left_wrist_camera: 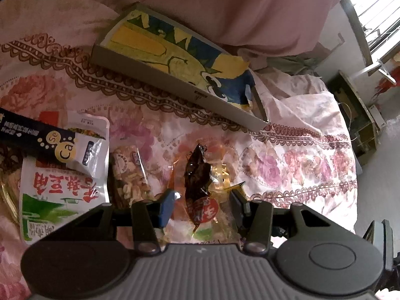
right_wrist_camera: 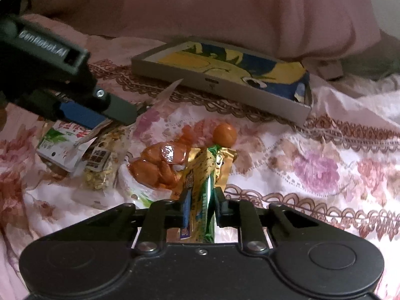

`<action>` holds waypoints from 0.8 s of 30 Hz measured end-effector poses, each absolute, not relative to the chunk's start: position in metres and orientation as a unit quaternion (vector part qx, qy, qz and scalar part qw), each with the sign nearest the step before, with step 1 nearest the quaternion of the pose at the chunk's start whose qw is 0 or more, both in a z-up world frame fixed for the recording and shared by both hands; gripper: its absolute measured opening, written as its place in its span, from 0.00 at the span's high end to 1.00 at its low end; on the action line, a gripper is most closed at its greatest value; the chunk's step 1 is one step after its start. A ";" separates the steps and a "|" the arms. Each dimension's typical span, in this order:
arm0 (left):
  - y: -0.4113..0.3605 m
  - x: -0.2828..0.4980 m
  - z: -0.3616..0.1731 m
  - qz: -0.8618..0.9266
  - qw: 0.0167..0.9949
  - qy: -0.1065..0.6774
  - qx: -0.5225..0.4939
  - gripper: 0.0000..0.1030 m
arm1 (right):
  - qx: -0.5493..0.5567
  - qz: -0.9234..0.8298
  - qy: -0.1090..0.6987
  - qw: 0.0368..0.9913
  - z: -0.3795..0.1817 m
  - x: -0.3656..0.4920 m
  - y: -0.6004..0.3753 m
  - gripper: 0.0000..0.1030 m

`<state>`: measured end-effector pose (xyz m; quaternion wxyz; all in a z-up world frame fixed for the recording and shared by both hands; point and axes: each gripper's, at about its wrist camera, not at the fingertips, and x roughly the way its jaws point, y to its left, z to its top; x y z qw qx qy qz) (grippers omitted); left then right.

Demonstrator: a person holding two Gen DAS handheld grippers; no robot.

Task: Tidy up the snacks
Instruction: 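Lift the biscuit bar with the right gripper and carry it over the tray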

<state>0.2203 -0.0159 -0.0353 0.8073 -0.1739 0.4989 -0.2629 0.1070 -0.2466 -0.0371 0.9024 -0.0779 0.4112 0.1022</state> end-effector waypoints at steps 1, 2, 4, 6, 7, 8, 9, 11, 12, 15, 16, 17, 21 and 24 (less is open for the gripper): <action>-0.015 0.220 -0.035 -0.264 0.808 0.497 -0.175 0.49 | -0.082 0.103 0.410 0.903 -0.037 0.106 -0.246 0.82; -0.015 0.219 -0.034 -0.265 0.808 0.496 -0.176 0.49 | -0.085 0.103 0.408 0.903 -0.037 0.106 -0.245 0.82; -0.014 0.219 -0.034 -0.266 0.808 0.494 -0.178 0.49 | -0.093 0.102 0.403 0.905 -0.037 0.105 -0.244 0.83; -0.014 0.219 -0.033 -0.266 0.809 0.494 -0.178 0.49 | -0.099 0.100 0.399 0.906 -0.036 0.104 -0.243 0.83; -0.014 0.219 -0.033 -0.266 0.809 0.493 -0.178 0.49 | -0.100 0.099 0.397 0.907 -0.036 0.104 -0.243 0.83; -0.014 0.219 -0.033 -0.266 0.809 0.493 -0.178 0.49 | -0.100 0.098 0.396 0.908 -0.036 0.104 -0.243 0.84; -0.014 0.219 -0.033 -0.266 0.810 0.492 -0.179 0.49 | -0.099 0.097 0.394 0.909 -0.035 0.104 -0.244 0.84; -0.013 0.219 -0.032 -0.267 0.810 0.490 -0.181 0.49 | -0.098 0.094 0.392 0.910 -0.034 0.104 -0.244 0.84; -0.013 0.219 -0.031 -0.269 0.810 0.488 -0.183 0.49 | -0.097 0.094 0.390 0.911 -0.033 0.104 -0.244 0.84; -0.011 0.220 -0.030 -0.276 0.808 0.484 -0.193 0.49 | -0.098 0.095 0.385 0.913 -0.032 0.103 -0.245 0.85; -0.011 0.220 -0.029 -0.277 0.808 0.483 -0.195 0.49 | -0.098 0.094 0.384 0.913 -0.031 0.103 -0.245 0.85; -0.010 0.220 -0.029 -0.278 0.808 0.481 -0.197 0.49 | -0.099 0.094 0.382 0.914 -0.031 0.103 -0.245 0.85; -0.010 0.220 -0.028 -0.280 0.807 0.477 -0.205 0.49 | -0.102 0.093 0.373 0.918 -0.029 0.101 -0.245 0.86; -0.008 0.220 -0.026 -0.282 0.807 0.473 -0.212 0.49 | -0.103 0.091 0.364 0.921 -0.025 0.101 -0.245 0.86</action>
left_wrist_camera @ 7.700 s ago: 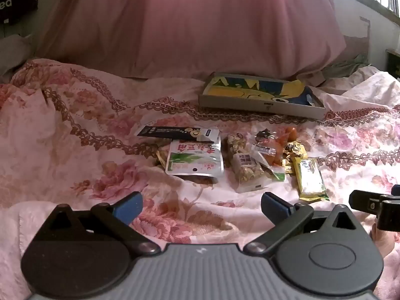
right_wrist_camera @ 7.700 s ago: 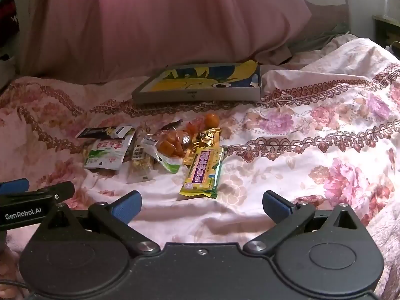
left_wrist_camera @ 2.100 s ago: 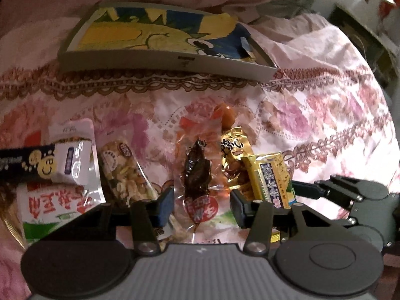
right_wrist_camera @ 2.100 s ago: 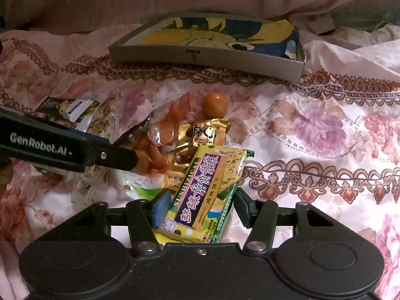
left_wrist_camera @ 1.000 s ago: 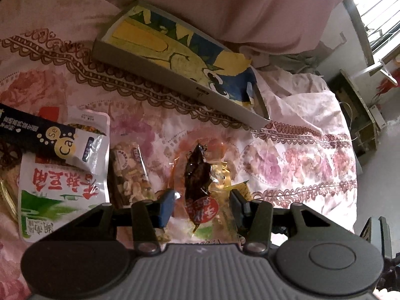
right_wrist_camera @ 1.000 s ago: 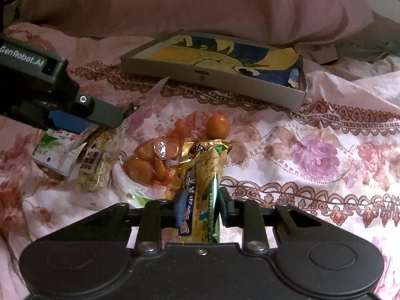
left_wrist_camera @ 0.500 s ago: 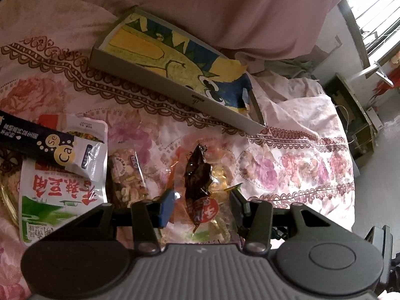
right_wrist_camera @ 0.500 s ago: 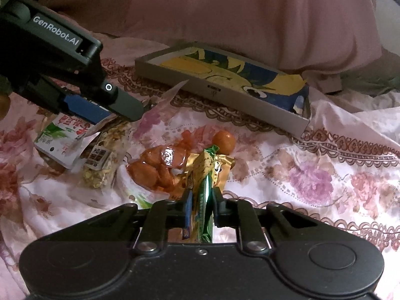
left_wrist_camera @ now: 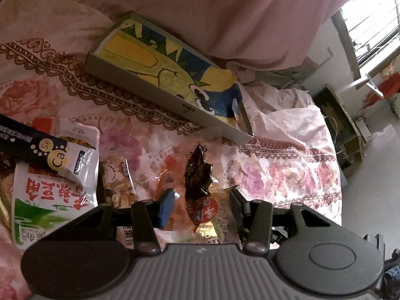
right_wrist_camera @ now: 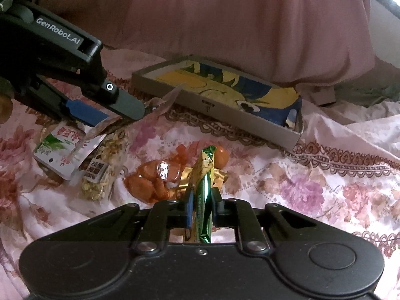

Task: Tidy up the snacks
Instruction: 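Lift the biscuit bar with the right gripper and carry it over the tray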

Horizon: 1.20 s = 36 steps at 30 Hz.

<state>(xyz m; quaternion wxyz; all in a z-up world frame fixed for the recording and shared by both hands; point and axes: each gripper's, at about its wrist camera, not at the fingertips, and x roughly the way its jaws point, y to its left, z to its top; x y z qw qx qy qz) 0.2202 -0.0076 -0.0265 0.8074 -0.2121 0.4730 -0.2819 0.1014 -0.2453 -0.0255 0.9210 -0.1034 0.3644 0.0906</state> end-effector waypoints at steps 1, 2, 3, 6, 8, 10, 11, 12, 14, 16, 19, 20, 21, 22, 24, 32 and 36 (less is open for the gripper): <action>-0.007 0.220 -0.026 -0.282 0.808 0.471 -0.214 0.49 | -0.103 0.090 0.361 0.922 -0.024 0.101 -0.245 0.86; -0.007 0.221 -0.025 -0.281 0.809 0.468 -0.215 0.49 | -0.103 0.088 0.358 0.924 -0.022 0.102 -0.246 0.86; -0.007 0.221 -0.024 -0.281 0.812 0.465 -0.214 0.49 | -0.103 0.088 0.354 0.925 -0.020 0.102 -0.246 0.86; -0.007 0.226 -0.019 -0.284 0.819 0.452 -0.210 0.49 | -0.104 0.087 0.341 0.930 -0.015 0.105 -0.246 0.86; -0.008 0.232 -0.016 -0.282 0.827 0.441 -0.207 0.49 | -0.105 0.085 0.331 0.934 -0.012 0.109 -0.247 0.86; -0.010 0.240 -0.014 -0.280 0.834 0.429 -0.208 0.49 | -0.103 0.083 0.323 0.937 -0.009 0.115 -0.247 0.88; -0.011 0.244 -0.013 -0.278 0.837 0.423 -0.209 0.49 | -0.101 0.082 0.319 0.939 -0.007 0.119 -0.248 0.88; -0.012 0.249 -0.012 -0.276 0.841 0.417 -0.208 0.49 | -0.099 0.080 0.314 0.941 -0.006 0.123 -0.249 0.88; -0.016 0.259 -0.008 -0.272 0.850 0.404 -0.204 0.49 | -0.094 0.077 0.302 0.946 -0.001 0.133 -0.251 0.88; -0.018 0.268 -0.004 -0.270 0.856 0.392 -0.201 0.49 | -0.093 0.074 0.292 0.949 0.001 0.144 -0.253 0.89; -0.022 0.287 0.000 -0.268 0.862 0.373 -0.212 0.49 | -0.098 0.070 0.281 0.952 0.001 0.163 -0.255 0.89; -0.024 0.294 0.000 -0.267 0.864 0.367 -0.217 0.49 | -0.099 0.065 0.274 0.954 0.000 0.170 -0.256 0.89; -0.027 0.302 0.000 -0.265 0.866 0.362 -0.219 0.49 | -0.097 0.060 0.267 0.957 0.001 0.179 -0.258 0.89; -0.030 0.309 0.000 -0.263 0.870 0.356 -0.219 0.49 | -0.089 0.057 0.264 0.959 0.002 0.188 -0.261 0.89; -0.038 0.324 0.001 -0.257 0.878 0.343 -0.211 0.49 | -0.071 0.049 0.258 0.962 0.004 0.208 -0.267 0.89; -0.050 0.372 -0.018 -0.233 0.891 0.309 -0.237 0.49 | 0.021 0.035 0.250 0.967 -0.005 0.291 -0.292 0.89; -0.045 0.390 -0.035 -0.212 0.897 0.306 -0.239 0.49 | 0.061 0.036 0.265 0.962 -0.019 0.325 -0.294 0.89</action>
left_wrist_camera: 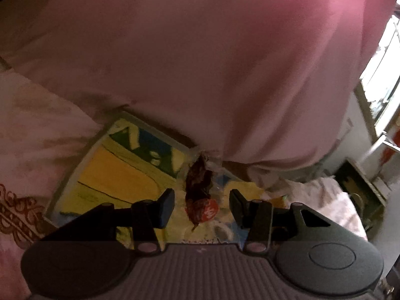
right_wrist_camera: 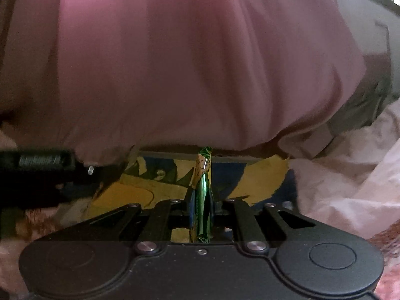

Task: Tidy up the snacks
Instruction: 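Lift the biscuit bar with the right gripper and carry it over the tray, then lower the biscuit bar into the tray and open the right gripper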

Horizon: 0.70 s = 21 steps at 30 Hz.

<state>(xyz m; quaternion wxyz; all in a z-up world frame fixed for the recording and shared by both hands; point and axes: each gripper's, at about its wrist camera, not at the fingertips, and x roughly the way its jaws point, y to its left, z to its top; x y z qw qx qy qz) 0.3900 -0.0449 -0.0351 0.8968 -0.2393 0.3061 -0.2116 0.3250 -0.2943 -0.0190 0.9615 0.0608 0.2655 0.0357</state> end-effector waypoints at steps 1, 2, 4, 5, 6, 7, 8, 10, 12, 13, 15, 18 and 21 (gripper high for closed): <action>-0.043 0.393 -0.040 -0.208 0.896 0.308 -0.241 0.49 | 0.070 0.037 0.271 0.959 -0.023 0.332 -0.294 0.89; -0.042 0.396 -0.045 -0.204 0.896 0.310 -0.242 0.49 | 0.079 0.037 0.276 0.957 -0.028 0.338 -0.294 0.89; -0.041 0.401 -0.054 -0.196 0.898 0.314 -0.240 0.49 | 0.093 0.037 0.285 0.953 -0.037 0.345 -0.293 0.90; -0.041 0.402 -0.058 -0.191 0.898 0.319 -0.235 0.49 | 0.098 0.037 0.289 0.952 -0.041 0.347 -0.292 0.90; -0.041 0.404 -0.062 -0.188 0.899 0.323 -0.230 0.49 | 0.104 0.039 0.296 0.949 -0.045 0.350 -0.293 0.90; -0.042 0.404 -0.065 -0.185 0.900 0.325 -0.225 0.49 | 0.108 0.041 0.303 0.946 -0.049 0.350 -0.293 0.90; -0.043 0.405 -0.068 -0.182 0.901 0.327 -0.220 0.49 | 0.111 0.042 0.309 0.944 -0.052 0.348 -0.291 0.90; -0.045 0.406 -0.072 -0.177 0.901 0.333 -0.213 0.49 | 0.110 0.043 0.308 0.944 -0.057 0.346 -0.291 0.90; -0.046 0.405 -0.076 -0.174 0.901 0.338 -0.208 0.49 | 0.114 0.045 0.310 0.943 -0.059 0.345 -0.291 0.90; -0.048 0.404 -0.077 -0.174 0.901 0.341 -0.203 0.49 | 0.121 0.045 0.314 0.941 -0.060 0.344 -0.293 0.89; -0.053 0.400 -0.080 -0.172 0.905 0.345 -0.181 0.49 | 0.137 0.045 0.327 0.934 -0.064 0.342 -0.295 0.89; -0.060 0.389 -0.083 -0.168 0.908 0.352 -0.153 0.49 | 0.138 0.043 0.339 0.930 -0.070 0.339 -0.295 0.87; -0.063 0.379 -0.086 -0.166 0.906 0.362 -0.144 0.49 | 0.147 0.047 0.356 0.922 -0.073 0.332 -0.297 0.87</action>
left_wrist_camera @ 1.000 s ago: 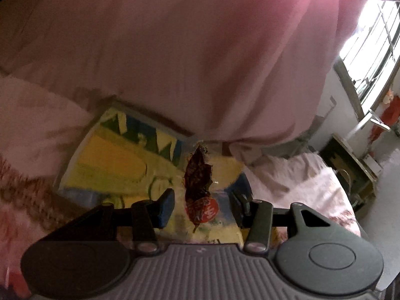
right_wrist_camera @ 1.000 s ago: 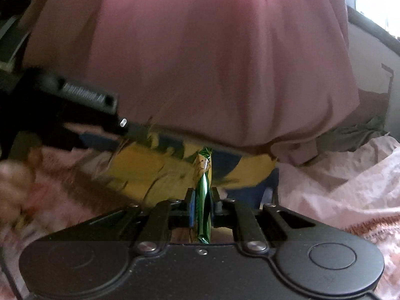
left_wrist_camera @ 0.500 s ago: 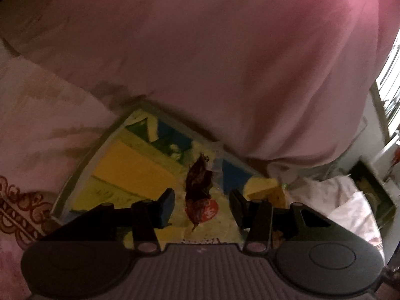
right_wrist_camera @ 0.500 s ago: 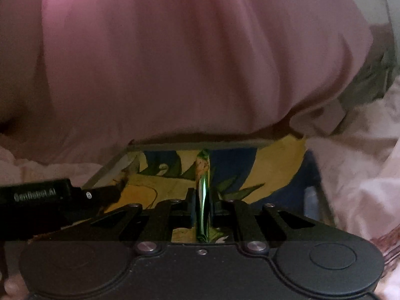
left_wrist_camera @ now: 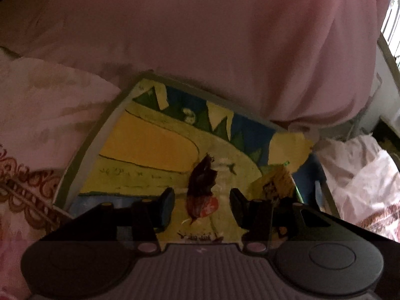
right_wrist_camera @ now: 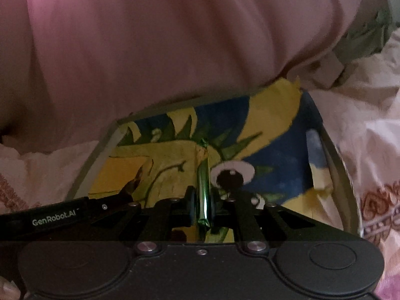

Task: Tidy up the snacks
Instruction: 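Lower the biscuit bar into the tray and open the right gripper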

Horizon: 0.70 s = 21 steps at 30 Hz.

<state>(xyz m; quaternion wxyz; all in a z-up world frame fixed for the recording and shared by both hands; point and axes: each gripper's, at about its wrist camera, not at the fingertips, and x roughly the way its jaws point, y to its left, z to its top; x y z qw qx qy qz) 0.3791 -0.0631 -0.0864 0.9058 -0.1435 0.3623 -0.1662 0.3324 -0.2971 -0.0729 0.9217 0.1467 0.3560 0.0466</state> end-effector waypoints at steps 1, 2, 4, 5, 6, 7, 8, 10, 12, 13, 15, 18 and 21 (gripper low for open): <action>-0.064 0.376 -0.087 -0.165 0.905 0.367 -0.141 0.49 | 0.149 0.047 0.361 0.919 -0.072 0.331 -0.297 0.87; -0.066 0.371 -0.088 -0.164 0.904 0.371 -0.138 0.49 | 0.151 0.048 0.365 0.917 -0.072 0.331 -0.298 0.87; -0.068 0.365 -0.088 -0.160 0.903 0.377 -0.133 0.49 | 0.153 0.052 0.376 0.912 -0.071 0.330 -0.299 0.87; -0.070 0.362 -0.088 -0.158 0.902 0.379 -0.131 0.49 | 0.154 0.053 0.379 0.911 -0.071 0.329 -0.300 0.87; -0.070 0.358 -0.088 -0.157 0.902 0.381 -0.130 0.49 | 0.154 0.053 0.382 0.910 -0.071 0.327 -0.302 0.84; -0.071 0.356 -0.088 -0.156 0.902 0.382 -0.128 0.49 | 0.153 0.053 0.386 0.908 -0.072 0.329 -0.305 0.79; -0.071 0.354 -0.086 -0.154 0.902 0.383 -0.126 0.49 | 0.149 0.049 0.388 0.908 -0.071 0.332 -0.305 0.77; -0.073 0.352 -0.083 -0.151 0.904 0.382 -0.119 0.49 | 0.132 0.042 0.385 0.913 -0.071 0.330 -0.307 0.71; -0.077 0.352 -0.080 -0.145 0.907 0.382 -0.105 0.47 | 0.103 0.031 0.380 0.919 -0.068 0.326 -0.307 0.65; -0.079 0.352 -0.077 -0.139 0.910 0.379 -0.096 0.45 | 0.093 0.026 0.378 0.921 -0.066 0.326 -0.308 0.60; -0.082 0.349 -0.073 -0.137 0.912 0.378 -0.082 0.42 | 0.079 0.017 0.371 0.925 -0.061 0.325 -0.311 0.51; -0.083 0.341 -0.065 -0.133 0.918 0.367 -0.068 0.30 | 0.069 0.012 0.354 0.933 -0.049 0.317 -0.313 0.35; -0.082 0.329 -0.055 -0.133 0.926 0.349 -0.052 0.18 | 0.058 0.010 0.333 0.941 -0.035 0.305 -0.314 0.23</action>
